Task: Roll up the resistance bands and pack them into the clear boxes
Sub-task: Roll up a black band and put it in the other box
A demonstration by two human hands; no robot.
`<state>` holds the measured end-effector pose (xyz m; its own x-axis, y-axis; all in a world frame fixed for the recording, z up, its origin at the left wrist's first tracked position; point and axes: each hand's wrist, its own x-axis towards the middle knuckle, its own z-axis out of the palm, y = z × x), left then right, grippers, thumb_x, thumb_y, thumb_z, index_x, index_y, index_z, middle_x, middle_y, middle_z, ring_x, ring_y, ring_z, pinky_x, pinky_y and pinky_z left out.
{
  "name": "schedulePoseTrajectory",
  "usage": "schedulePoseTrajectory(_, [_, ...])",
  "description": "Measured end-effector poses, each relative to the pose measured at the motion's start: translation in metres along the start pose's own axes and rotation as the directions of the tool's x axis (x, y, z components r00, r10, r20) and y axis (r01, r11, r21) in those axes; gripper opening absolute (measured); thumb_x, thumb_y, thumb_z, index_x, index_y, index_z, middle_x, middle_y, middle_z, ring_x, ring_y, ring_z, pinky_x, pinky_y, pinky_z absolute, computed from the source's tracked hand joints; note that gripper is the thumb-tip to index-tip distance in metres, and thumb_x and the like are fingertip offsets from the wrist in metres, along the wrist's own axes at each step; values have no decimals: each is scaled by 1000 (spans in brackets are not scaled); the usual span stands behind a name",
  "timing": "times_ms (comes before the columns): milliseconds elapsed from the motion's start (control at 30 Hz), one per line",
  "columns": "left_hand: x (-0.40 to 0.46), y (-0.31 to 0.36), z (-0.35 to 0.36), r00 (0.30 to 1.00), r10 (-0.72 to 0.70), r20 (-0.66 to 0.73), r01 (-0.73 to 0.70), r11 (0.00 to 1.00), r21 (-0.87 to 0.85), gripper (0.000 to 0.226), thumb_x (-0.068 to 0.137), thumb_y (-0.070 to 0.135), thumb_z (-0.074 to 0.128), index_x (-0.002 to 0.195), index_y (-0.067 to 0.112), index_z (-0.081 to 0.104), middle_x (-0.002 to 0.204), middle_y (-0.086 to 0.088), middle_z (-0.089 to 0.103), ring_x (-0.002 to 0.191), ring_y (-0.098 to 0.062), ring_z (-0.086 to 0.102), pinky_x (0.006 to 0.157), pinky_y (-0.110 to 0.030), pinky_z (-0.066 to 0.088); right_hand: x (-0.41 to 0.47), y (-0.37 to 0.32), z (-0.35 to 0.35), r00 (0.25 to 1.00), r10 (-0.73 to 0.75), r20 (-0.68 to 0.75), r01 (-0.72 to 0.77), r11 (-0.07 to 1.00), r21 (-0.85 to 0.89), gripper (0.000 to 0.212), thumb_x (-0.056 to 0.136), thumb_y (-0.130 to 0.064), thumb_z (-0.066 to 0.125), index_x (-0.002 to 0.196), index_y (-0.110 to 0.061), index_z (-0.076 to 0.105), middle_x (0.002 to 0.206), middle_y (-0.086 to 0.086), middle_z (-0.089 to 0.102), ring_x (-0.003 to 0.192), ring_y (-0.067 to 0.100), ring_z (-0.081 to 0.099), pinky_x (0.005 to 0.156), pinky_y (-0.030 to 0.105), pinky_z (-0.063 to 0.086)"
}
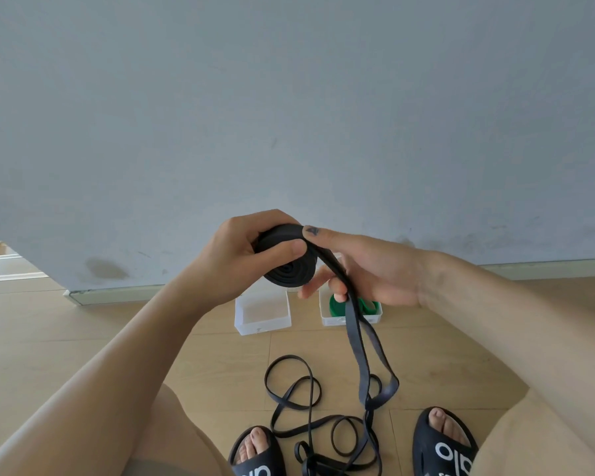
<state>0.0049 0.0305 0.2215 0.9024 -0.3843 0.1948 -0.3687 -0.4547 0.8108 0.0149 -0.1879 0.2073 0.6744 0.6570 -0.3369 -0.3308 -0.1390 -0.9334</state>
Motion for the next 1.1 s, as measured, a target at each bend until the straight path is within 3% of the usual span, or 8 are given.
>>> schedulePoseTrajectory(67, [1, 0, 1, 1000, 12, -14, -12, 1000, -17, 9, 91, 28, 68, 99, 26, 72, 88, 6, 73, 83, -12, 66, 72, -21, 52, -1, -3, 4, 999, -13, 52, 7, 994, 110, 44, 100, -54, 54, 130, -24, 66, 117, 11, 76, 72, 21, 59, 66, 32, 31])
schedulePoseTrajectory(133, [1, 0, -1, 1000, 16, -16, -16, 1000, 2, 11, 90, 26, 69, 100, 24, 72, 89, 4, 73, 85, -16, 67, 73, -27, 53, 2, -1, 5, 998, -53, 23, 48, 983, 179, 36, 102, -43, 56, 125, -18, 68, 115, 10, 74, 85, 24, 67, 64, 33, 26])
schedulePoseTrajectory(367, [1, -4, 4, 989, 117, 94, -142, 929, 342, 16, 85, 40, 71, 93, 27, 73, 73, 9, 68, 70, -15, 62, 61, -26, 49, 12, 7, 10, 993, 20, -119, -43, 979, -198, 70, 86, -68, 65, 119, -7, 70, 96, 18, 78, 73, 20, 48, 66, 28, 38])
schedulePoseTrajectory(467, [0, -3, 2, 984, 160, 73, -175, 940, 294, 4, 90, 21, 75, 93, 22, 73, 70, 10, 64, 64, -12, 56, 59, -18, 42, 5, -2, 6, 998, 13, -57, -23, 984, -177, 50, 92, -61, 58, 113, -17, 72, 96, 11, 78, 69, 12, 55, 69, 24, 44])
schedulePoseTrajectory(567, [0, -4, -1, 990, 133, 38, -139, 956, 258, 10, 90, 29, 71, 98, 25, 73, 80, 12, 70, 76, -13, 66, 68, -26, 54, 2, -5, -2, 1000, 24, 11, -23, 996, -92, 43, 100, -50, 53, 124, -18, 68, 115, 19, 75, 71, 11, 52, 76, 26, 45])
schedulePoseTrajectory(667, [0, -5, -4, 992, 117, 47, -126, 952, 281, 20, 86, 41, 69, 101, 28, 72, 87, 13, 73, 85, -16, 70, 76, -38, 59, 4, -2, -6, 999, 33, -34, -36, 997, -74, 43, 96, -46, 61, 123, -13, 70, 108, 18, 76, 71, 12, 52, 74, 26, 46])
schedulePoseTrajectory(867, [-1, -1, 3, 978, 158, 135, -200, 897, 395, 19, 89, 44, 65, 89, 25, 69, 71, 8, 63, 68, -17, 57, 60, -35, 48, 8, 2, -2, 991, -23, -133, -11, 968, -250, 47, 88, -57, 69, 100, -11, 66, 91, 11, 75, 74, 15, 60, 74, 27, 49])
schedulePoseTrajectory(1100, [-1, 3, 1, 984, 155, 91, -174, 949, 263, 17, 88, 38, 65, 97, 25, 70, 81, 6, 71, 76, -21, 66, 69, -44, 55, 5, -3, -5, 1000, 8, 14, -6, 994, -108, 46, 90, -54, 66, 113, -14, 70, 97, 9, 68, 71, 15, 47, 70, 28, 43])
